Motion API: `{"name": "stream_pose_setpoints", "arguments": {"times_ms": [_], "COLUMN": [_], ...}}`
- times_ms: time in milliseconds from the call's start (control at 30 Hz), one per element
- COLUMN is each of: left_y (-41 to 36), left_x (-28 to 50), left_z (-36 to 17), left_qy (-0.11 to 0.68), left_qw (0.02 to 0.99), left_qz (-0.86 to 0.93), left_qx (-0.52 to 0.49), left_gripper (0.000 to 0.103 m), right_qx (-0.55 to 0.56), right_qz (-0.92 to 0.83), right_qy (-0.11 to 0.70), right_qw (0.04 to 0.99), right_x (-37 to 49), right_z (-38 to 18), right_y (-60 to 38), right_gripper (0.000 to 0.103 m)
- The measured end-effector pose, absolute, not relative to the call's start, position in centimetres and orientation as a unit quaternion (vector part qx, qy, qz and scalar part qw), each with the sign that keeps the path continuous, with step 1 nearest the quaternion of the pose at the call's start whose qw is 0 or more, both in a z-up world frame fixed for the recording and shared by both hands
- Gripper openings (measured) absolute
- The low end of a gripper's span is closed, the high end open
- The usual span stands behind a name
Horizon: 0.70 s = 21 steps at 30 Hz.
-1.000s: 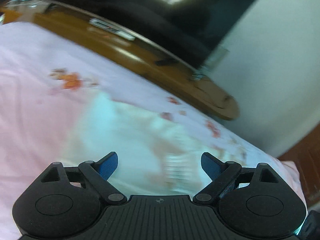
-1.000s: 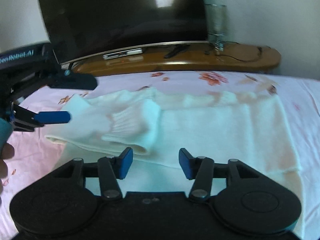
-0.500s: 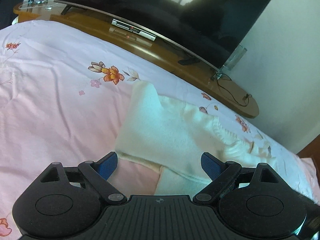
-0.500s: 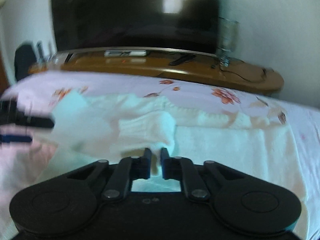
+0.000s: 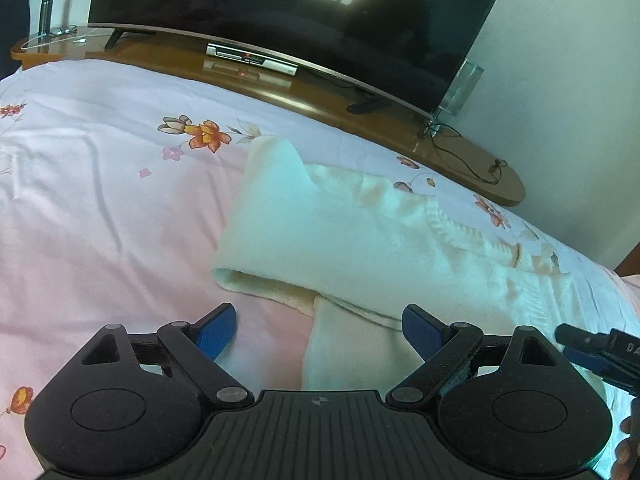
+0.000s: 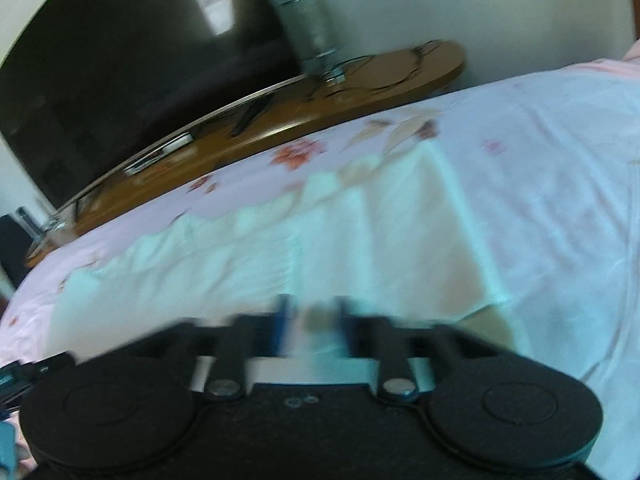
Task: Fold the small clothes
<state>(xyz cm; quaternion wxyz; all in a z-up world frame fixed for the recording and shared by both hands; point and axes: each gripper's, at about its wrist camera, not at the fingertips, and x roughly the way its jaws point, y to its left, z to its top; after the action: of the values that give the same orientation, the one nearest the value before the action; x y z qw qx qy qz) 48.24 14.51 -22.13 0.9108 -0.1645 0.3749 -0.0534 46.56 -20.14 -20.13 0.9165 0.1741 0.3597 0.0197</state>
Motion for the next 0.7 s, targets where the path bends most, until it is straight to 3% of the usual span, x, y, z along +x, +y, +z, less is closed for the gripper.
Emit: {"name": "stream_pose_setpoints", "arguments": {"times_ms": [133,300,433,500,700], "left_y": [14.7,14.9,14.9,15.0,14.9], "left_x": [48.2,48.1,48.0,48.0,47.9], "left_z": [-22.0,-22.2,-22.1,-22.1,-21.9], "left_qy": [0.372,0.373,0.372,0.372,0.367], "left_qw": [0.913,0.914,0.916,0.916,0.917], "left_qz": [-0.047,-0.041,-0.039,-0.038,-0.039], "left_qx": [-0.159,-0.154,-0.145,-0.145,-0.149], "left_gripper": [0.090,0.090,0.090,0.090,0.090], "right_qx": [0.167,0.179,0.190,0.165,0.114], "right_qz": [0.028,0.037,0.035,0.028,-0.005], "right_qy": [0.373,0.371,0.369,0.366,0.305], "right_qw": [0.912,0.911,0.909,0.915,0.946], "right_x": [47.4,49.0,50.1,50.0,47.5], "right_z": [-20.7,-21.2,-21.4,-21.1,-18.5], "right_y": [-18.4,-17.1,-16.6,-16.1,-17.4], "right_gripper": [0.049,0.025,0.021,0.005,0.005]}}
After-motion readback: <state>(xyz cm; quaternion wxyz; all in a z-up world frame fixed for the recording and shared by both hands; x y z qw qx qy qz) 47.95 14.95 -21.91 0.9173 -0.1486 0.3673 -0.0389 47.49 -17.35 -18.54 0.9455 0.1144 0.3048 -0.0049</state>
